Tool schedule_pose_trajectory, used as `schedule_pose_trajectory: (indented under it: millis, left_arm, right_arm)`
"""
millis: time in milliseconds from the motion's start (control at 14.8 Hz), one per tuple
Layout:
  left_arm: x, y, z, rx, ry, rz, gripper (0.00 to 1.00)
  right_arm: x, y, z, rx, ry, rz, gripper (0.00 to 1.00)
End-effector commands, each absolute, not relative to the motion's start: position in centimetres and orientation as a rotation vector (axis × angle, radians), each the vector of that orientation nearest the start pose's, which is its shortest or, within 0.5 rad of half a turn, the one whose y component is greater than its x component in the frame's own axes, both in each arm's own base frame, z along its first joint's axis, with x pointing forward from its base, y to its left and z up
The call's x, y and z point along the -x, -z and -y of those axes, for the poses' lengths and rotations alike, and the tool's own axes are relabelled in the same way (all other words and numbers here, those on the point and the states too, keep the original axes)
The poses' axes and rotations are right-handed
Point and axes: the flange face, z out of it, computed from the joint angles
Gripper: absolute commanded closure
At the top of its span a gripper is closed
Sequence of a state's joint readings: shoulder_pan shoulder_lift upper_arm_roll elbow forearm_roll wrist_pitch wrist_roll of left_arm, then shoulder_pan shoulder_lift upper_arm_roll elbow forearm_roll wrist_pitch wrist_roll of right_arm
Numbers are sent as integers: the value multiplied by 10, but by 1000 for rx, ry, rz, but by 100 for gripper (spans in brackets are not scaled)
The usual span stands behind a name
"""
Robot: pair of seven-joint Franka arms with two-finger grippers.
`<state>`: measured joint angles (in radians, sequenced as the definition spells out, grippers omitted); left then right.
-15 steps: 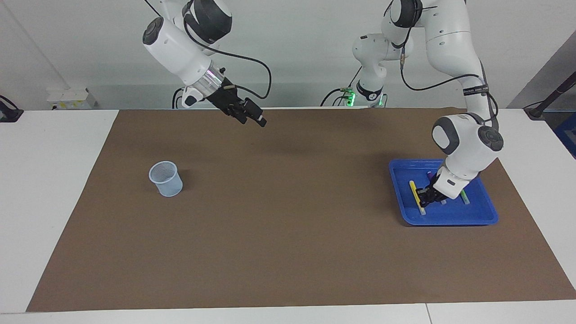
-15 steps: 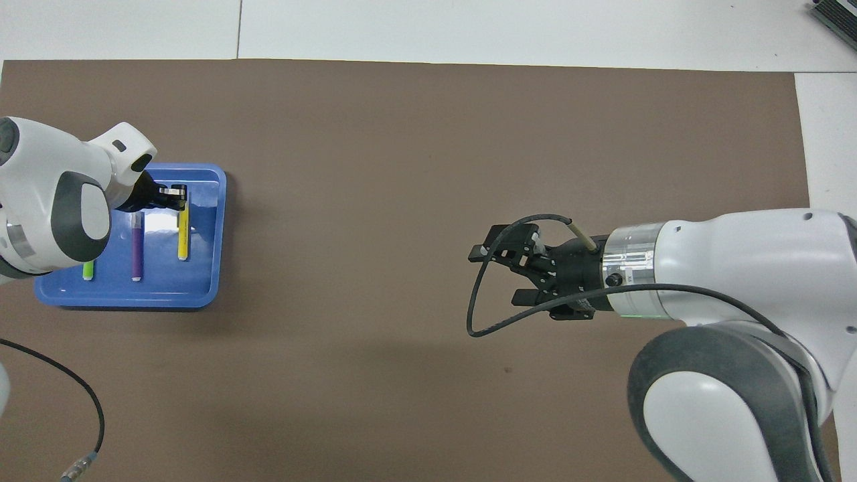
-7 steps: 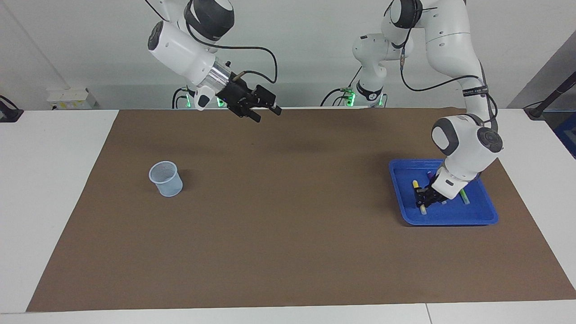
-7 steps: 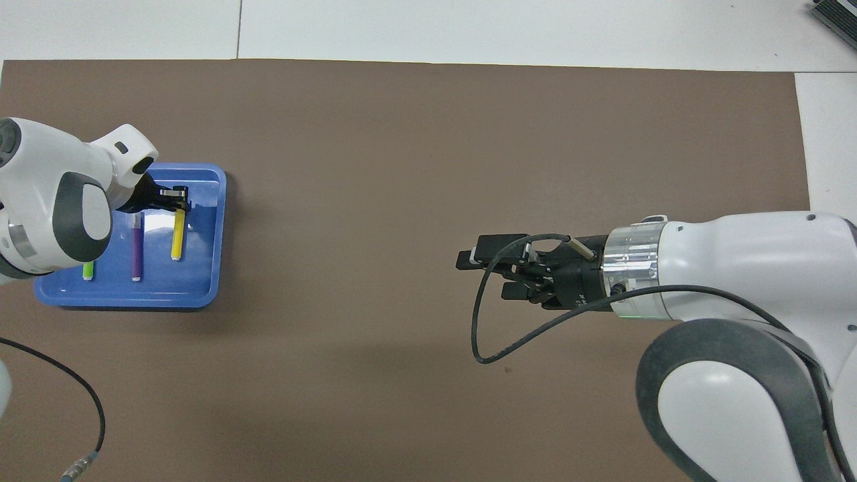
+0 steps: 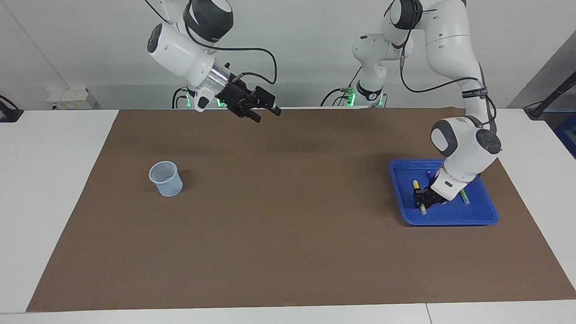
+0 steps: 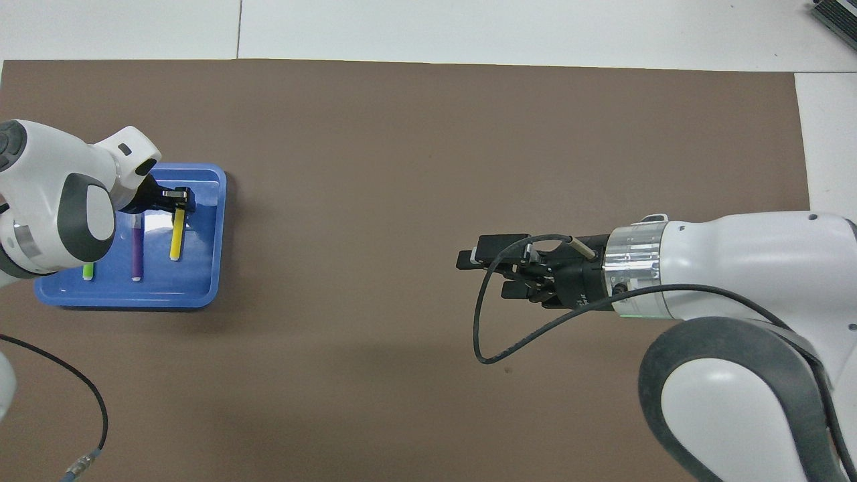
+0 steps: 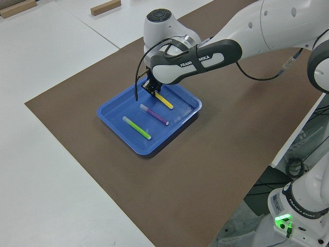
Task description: Transfer and insert pens with both arms
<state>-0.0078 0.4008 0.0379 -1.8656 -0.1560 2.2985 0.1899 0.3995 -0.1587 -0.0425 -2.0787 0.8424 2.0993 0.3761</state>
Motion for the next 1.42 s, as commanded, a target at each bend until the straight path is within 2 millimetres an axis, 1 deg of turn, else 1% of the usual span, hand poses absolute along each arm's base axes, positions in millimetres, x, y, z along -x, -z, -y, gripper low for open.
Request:
schedule_pose_trajectory:
  millis: [0, 68, 203, 406, 541, 609, 744, 812, 947, 1150, 1285, 1353]
  left_arm:
    - [-638, -301, -17, 3245, 98, -108, 100]
    - [-638, -302, -16, 3246, 101, -108, 100]
    - [-638, -302, -16, 3245, 104, -108, 100]
    - [-640, -305, -17, 3249, 92, -104, 100]
    - [-642, -310, -18, 3254, 71, -105, 100]
    - [-646, -318, -16, 3260, 44, -113, 100]
    - [-655, -336, -15, 3270, -4, -129, 100]
    - [-656, -339, -15, 3272, -12, -130, 100]
    - [-657, -342, -12, 3278, -11, -126, 100]
    - [-660, -359, -11, 3357, -1, -48, 100]
    - [-661, -372, -15, 3446, 36, 98, 100]
    - [-661, -375, -18, 3476, 48, 183, 100]
  right_arm:
    - [-481, -529, -223, 2294, -153, -474, 0]
    - [-480, -529, -226, 2297, -152, -461, 0]
    - [-483, -531, -225, 2265, -134, -440, 0]
    - [-487, -534, -223, 2239, -66, -453, 0]
    - [-493, -528, -224, 2224, -53, -481, 0]
    - [-491, -526, -234, 2227, -48, -473, 0]
    - [-493, -519, -245, 2231, -22, -482, 0]
    - [-490, -518, -253, 2227, -28, -477, 0]
    - [-490, -515, -255, 2220, -39, -485, 0]
    - [-490, -515, -255, 2219, -49, -486, 0]
    - [-490, -515, -255, 2216, -57, -498, 0]
    - [-489, -515, -256, 2213, -68, -519, 0]
